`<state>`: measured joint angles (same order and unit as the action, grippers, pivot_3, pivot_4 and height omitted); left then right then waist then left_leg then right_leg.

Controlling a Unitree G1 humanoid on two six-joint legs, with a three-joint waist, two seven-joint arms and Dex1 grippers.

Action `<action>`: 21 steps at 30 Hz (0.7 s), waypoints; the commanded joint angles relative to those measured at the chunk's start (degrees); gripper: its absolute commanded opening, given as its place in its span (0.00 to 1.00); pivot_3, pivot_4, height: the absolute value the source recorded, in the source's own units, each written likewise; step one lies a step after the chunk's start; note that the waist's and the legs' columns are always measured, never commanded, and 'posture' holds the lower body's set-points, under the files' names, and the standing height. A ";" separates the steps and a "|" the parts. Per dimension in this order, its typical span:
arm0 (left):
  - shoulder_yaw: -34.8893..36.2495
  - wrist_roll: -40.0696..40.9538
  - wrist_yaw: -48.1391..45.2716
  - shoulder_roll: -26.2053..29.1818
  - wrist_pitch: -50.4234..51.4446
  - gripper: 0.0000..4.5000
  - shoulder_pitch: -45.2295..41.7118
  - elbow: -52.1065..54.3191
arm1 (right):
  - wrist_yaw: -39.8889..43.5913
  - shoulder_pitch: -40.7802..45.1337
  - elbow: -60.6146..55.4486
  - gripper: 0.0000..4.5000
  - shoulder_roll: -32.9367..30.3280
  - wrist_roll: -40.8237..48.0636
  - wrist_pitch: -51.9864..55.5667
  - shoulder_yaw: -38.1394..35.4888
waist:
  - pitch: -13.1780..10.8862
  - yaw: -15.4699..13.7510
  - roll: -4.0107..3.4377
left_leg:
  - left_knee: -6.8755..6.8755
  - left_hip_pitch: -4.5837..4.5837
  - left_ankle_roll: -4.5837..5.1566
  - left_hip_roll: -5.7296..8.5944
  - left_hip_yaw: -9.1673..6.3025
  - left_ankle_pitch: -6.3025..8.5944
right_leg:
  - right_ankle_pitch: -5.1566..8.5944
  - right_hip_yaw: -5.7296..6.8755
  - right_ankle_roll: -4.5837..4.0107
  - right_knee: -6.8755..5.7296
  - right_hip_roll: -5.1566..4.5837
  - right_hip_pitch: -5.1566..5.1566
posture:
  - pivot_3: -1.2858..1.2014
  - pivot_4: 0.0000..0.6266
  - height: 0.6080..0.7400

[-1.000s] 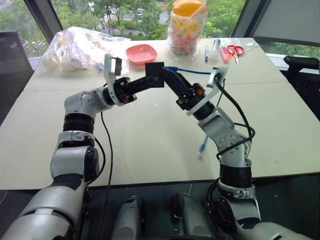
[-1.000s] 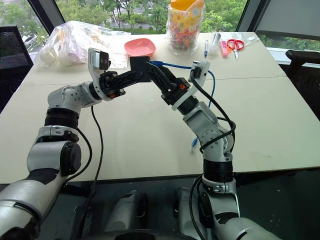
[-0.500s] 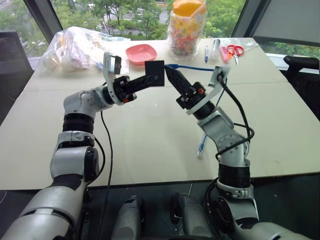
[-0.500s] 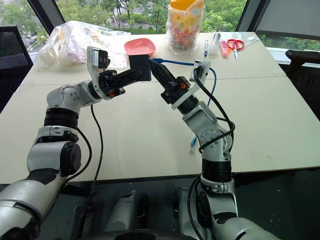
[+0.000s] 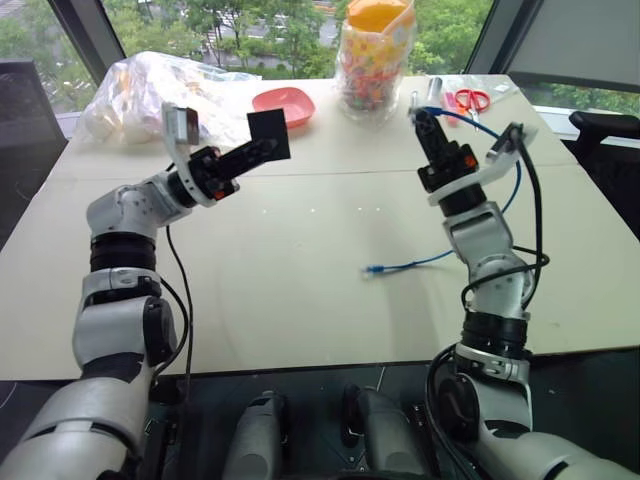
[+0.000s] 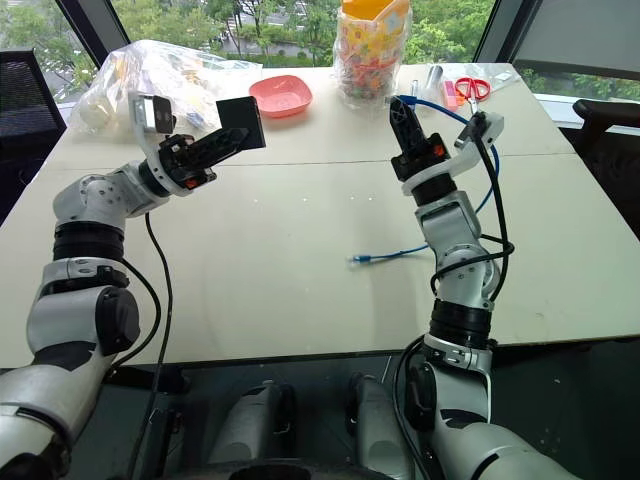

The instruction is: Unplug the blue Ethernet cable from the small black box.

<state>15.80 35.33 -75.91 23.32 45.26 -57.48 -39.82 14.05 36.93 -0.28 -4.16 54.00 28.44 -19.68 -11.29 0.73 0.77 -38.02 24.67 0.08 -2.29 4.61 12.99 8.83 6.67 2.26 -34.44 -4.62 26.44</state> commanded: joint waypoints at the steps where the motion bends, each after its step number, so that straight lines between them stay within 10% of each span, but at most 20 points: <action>1: -3.96 -7.18 7.98 -2.72 -13.43 0.11 1.34 3.37 | -0.44 2.25 3.34 0.01 -3.74 -5.84 1.05 3.06 | 0.00 -0.07 0.00 | 0.00 0.00 0.00 0.00 0.01 0.00 | 0.00 0.00 0.00 0.00 -0.01 0.00 | 0.52 0.24 1.00; 6: -7.41 -14.07 17.34 -8.54 -28.79 0.11 2.89 2.56 | -2.78 5.66 15.36 0.01 -9.38 -17.00 2.71 7.81 | 0.00 -0.09 0.01 | -0.01 0.01 0.00 0.05 0.05 0.00 | 0.06 -0.02 -0.16 0.09 -0.07 -0.05 | 0.52 0.24 1.00; 16: -11.97 -21.22 24.88 -15.30 -43.68 0.11 4.12 -4.01 | 1.90 4.68 16.76 1.00 -14.34 -23.77 8.76 11.24 | 0.01 -0.03 0.01 | 0.00 0.20 0.12 0.23 0.13 0.05 | -0.03 -0.01 0.04 0.07 -0.01 0.15 | 0.52 0.24 1.00; 21: -12.71 -25.16 30.84 -18.55 -53.39 0.11 1.40 -15.63 | 2.15 -6.76 -3.67 1.00 -16.37 -22.31 17.05 13.63 | 0.02 -0.74 0.01 | -0.02 0.28 0.16 0.21 -0.04 0.08 | 0.01 0.07 0.10 0.15 -0.08 0.11 | 0.52 0.24 1.00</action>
<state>3.48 11.73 -47.12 5.49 -3.55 -53.81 -53.00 16.36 31.02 3.26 -20.23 30.36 43.81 -5.45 -11.27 -0.01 0.78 -38.06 24.97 0.25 -2.08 4.58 13.08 8.84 6.74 2.37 -34.26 -4.70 26.57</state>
